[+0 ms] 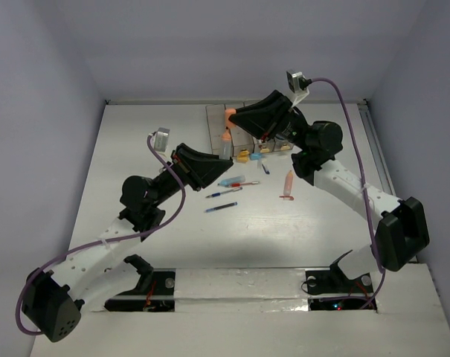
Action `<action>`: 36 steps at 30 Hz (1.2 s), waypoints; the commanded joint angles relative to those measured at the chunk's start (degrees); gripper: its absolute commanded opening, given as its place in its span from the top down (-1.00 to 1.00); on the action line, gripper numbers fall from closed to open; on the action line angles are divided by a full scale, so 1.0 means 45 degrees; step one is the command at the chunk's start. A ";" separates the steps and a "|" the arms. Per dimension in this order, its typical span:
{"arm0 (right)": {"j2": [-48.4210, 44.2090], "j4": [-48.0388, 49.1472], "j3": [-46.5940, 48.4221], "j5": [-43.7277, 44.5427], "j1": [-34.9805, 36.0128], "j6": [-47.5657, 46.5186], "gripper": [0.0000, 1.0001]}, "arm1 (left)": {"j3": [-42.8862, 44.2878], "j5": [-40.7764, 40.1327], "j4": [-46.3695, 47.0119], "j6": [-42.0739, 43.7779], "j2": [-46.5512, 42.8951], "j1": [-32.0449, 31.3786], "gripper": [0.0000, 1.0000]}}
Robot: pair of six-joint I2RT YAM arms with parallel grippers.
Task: Sort the stationery into containers
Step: Close the pen cap on the pen.
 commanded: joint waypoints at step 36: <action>-0.0338 0.0775 -0.0434 0.0242 0.0618 0.0025 0.97 | 0.0679 -0.0131 0.0247 0.0635 -0.0245 0.0018 1.00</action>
